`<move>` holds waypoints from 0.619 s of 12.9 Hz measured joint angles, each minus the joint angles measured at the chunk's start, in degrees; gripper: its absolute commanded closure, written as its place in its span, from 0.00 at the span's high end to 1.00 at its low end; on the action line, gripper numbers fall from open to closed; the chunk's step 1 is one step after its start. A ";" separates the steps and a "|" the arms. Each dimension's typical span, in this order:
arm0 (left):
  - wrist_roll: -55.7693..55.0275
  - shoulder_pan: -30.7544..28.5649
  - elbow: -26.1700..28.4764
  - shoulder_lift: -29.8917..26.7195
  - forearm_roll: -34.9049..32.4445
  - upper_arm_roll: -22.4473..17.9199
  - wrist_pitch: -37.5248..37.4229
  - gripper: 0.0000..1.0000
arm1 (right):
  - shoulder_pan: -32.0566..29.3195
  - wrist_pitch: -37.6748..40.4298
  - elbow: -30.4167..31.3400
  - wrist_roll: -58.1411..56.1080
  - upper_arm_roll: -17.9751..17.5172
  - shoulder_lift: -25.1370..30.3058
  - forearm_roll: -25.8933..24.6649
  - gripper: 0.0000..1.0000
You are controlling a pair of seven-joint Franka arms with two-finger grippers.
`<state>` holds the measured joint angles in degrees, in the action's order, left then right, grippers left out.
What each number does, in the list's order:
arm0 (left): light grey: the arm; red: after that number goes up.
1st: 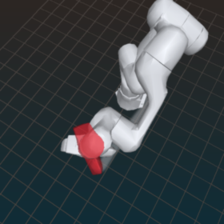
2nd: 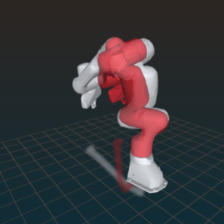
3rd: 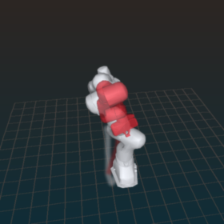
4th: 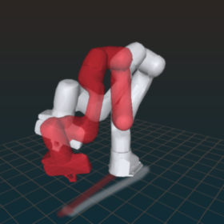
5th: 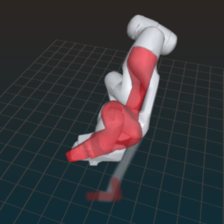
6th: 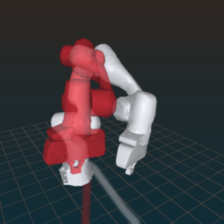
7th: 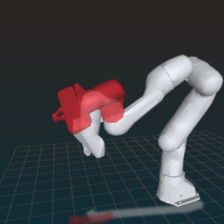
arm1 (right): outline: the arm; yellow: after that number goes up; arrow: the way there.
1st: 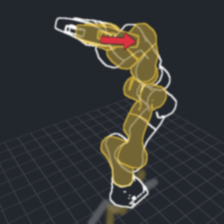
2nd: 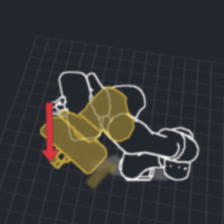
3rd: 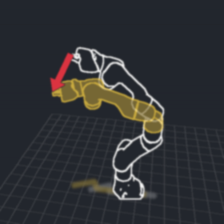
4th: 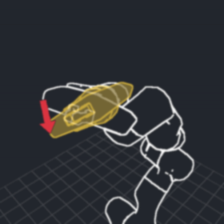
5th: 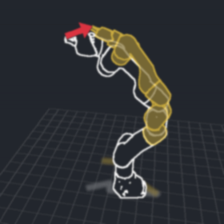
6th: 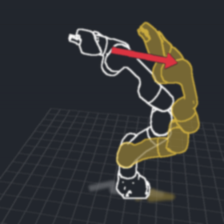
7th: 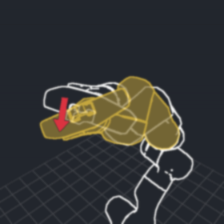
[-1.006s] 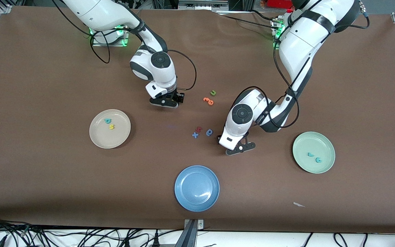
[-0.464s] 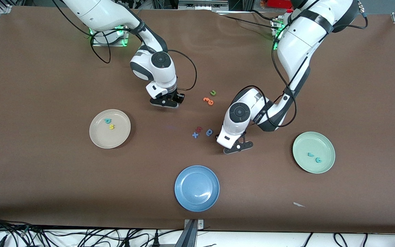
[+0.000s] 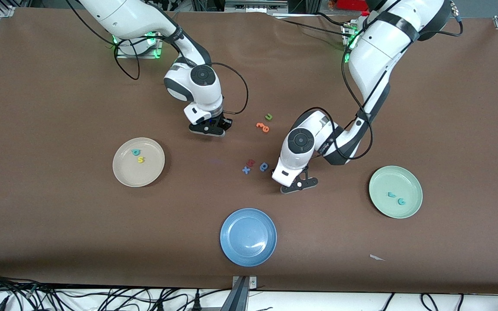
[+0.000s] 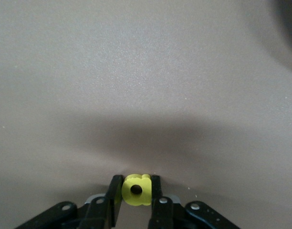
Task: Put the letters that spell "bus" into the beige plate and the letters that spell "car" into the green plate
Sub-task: 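Drop the u on the white plate while the left gripper drops a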
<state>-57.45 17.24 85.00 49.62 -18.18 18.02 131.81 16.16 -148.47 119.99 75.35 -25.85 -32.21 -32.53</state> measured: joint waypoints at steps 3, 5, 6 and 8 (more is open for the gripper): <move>0.00 -0.09 -0.15 0.00 0.00 -0.09 -0.01 0.09 | 0.01 0.03 -0.22 -0.20 0.51 0.16 -0.69 0.21; 1.32 -1.16 -1.24 -0.40 0.00 -0.15 -1.07 0.08 | -0.02 1.54 -0.80 -2.11 1.36 1.14 -0.81 0.21; 3.40 -2.25 -2.00 -0.93 0.00 -0.10 -3.07 0.08 | -0.12 3.11 -1.10 -3.92 1.72 2.13 -0.78 0.21; 10.76 -5.85 -2.95 -3.12 0.43 -0.10 -8.00 0.08 | -0.84 7.17 -1.53 -10.32 2.57 5.29 1.12 0.21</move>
<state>-46.68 11.39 82.05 46.50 -17.75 17.92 123.81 15.32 -141.30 118.46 65.03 -23.28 -26.92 -31.41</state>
